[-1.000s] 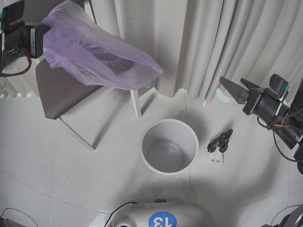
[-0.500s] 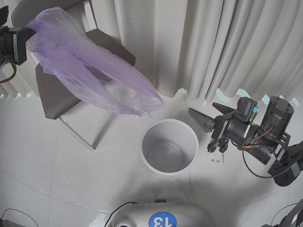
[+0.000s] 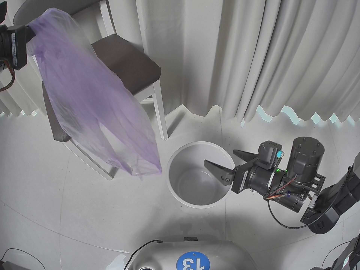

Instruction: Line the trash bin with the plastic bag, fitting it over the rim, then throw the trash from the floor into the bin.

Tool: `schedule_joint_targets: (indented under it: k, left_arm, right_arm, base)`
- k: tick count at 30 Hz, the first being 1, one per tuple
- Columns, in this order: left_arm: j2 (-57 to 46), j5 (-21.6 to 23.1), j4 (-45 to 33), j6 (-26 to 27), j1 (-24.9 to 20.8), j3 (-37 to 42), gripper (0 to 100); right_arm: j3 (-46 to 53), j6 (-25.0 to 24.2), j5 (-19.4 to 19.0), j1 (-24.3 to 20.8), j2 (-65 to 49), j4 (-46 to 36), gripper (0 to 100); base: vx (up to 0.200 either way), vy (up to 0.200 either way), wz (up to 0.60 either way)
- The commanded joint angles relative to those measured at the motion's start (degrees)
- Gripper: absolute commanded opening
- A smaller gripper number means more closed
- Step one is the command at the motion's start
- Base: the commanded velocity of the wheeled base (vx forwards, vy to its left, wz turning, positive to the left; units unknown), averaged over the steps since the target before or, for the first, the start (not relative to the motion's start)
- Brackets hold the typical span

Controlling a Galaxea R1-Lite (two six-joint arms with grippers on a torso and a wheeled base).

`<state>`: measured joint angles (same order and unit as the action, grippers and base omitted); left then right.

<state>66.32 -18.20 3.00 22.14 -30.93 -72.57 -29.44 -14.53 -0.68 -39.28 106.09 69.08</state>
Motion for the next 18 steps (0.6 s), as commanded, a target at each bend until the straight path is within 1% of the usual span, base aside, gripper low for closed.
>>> schedule_joint_targets:
  k: [1, 3, 8, 9, 11, 14, 15, 16, 17, 18]
  left_arm:
    - [1.01, -0.78, -0.63, 0.01, -0.36, -1.26, 0]
    - [1.10, -0.87, -0.98, 0.01, -0.36, -1.61, 0]
    - [1.27, -1.22, -2.21, 0.01, -0.36, -2.84, 0]
    - [1.27, -1.31, -2.30, 0.01, -0.36, -2.84, 0]
    - [1.80, -2.10, -3.70, 0.01, -0.45, -4.07, 0]
    - [2.41, -2.37, -4.84, -0.08, -0.45, -5.30, 0]
    - [2.50, -2.37, -4.93, -0.08, -0.45, -5.39, 0]
    - [2.68, -2.37, -5.37, -0.08, -0.45, -5.74, 0]
    - [2.77, -2.37, -5.37, -0.08, -0.45, -5.74, 0]
    - [2.77, -2.45, -5.81, -0.08, -0.54, -5.92, 0]
  right_arm:
    - [0.88, -0.06, -0.02, -2.47, 1.57, 0.61, 100]
    - [0.96, -0.06, 0.07, -2.82, 1.57, 0.88, 100]
    - [2.55, -0.23, 1.03, -6.60, 2.45, 5.36, 100]
    - [2.55, -0.15, 1.03, -6.78, 2.54, 5.45, 100]
    - [1.84, 0.21, 4.02, -10.03, 4.74, 7.38, 100]
    - [-0.62, 0.38, 11.93, -14.60, 7.55, 7.82, 100]
    - [-0.97, 0.38, 13.25, -15.13, 7.99, 7.73, 100]
    - [-1.94, 0.47, 17.21, -16.97, 9.39, 7.73, 100]
    - [-2.02, 0.47, 17.56, -17.15, 9.48, 7.73, 100]
    - [-2.64, 0.56, 20.55, -18.11, 10.98, 7.73, 100]
  base:
    - [0.000, 0.000, 0.00]
    - [0.000, 0.000, 0.00]
    - [0.000, 0.000, 0.00]
    - [0.000, 0.000, 0.00]
    - [0.000, 0.000, 0.00]
    - [0.000, 0.000, 0.00]
    - [0.000, 0.000, 0.00]
    - [0.000, 0.000, 0.00]
    - [0.000, 0.000, 0.00]
    - [0.000, 0.000, 0.00]
